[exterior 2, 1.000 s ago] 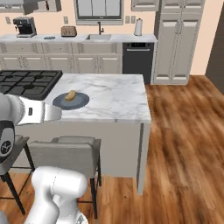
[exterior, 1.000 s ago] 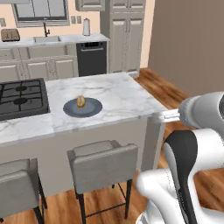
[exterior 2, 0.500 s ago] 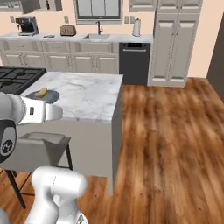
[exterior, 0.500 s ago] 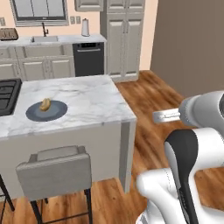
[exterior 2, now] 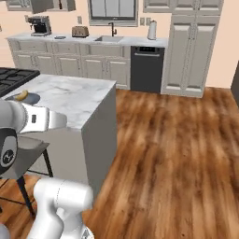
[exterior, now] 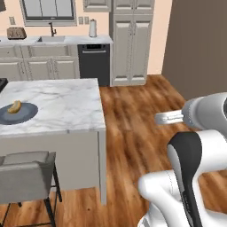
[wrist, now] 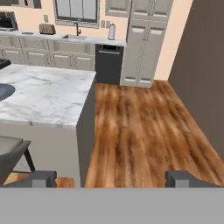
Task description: Move the hot dog bun to the plate on the dining table and place the condiment next to that plate. Then navigate to the fridge and take the sausage and place it on the plate as well.
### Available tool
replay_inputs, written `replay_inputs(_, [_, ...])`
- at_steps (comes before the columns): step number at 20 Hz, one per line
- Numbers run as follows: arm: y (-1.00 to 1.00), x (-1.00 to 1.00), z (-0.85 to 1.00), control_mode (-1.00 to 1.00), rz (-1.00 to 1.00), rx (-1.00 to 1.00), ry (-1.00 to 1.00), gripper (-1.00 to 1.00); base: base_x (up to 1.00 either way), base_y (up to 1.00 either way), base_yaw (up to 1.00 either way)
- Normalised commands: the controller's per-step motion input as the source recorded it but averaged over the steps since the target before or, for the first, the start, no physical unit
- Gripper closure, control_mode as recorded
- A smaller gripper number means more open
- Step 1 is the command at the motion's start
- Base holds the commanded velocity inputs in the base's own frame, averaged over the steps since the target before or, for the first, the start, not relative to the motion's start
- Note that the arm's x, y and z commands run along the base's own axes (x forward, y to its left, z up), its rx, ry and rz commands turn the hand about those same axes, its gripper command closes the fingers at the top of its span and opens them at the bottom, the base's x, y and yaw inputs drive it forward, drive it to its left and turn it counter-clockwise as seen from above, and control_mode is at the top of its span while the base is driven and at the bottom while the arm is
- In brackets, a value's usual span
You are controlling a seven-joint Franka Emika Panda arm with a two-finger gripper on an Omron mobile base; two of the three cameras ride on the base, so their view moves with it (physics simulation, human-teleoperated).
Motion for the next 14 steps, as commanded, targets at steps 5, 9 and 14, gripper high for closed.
replay_inputs(5, [0.0, 0.0, 0.0, 1.0, 0.0, 0.0, 0.0, -1.0, 0.81, -0.87, 0.29])
replay_inputs(9, [0.0, 0.0, 0.0, 1.0, 0.0, 0.0, 0.0, -1.0, 0.97, -0.82, 0.29])
replay_inputs(14, [0.0, 0.0, 0.0, 1.0, 0.0, 0.0, 0.0, -1.0, 0.99, -0.79, 0.3])
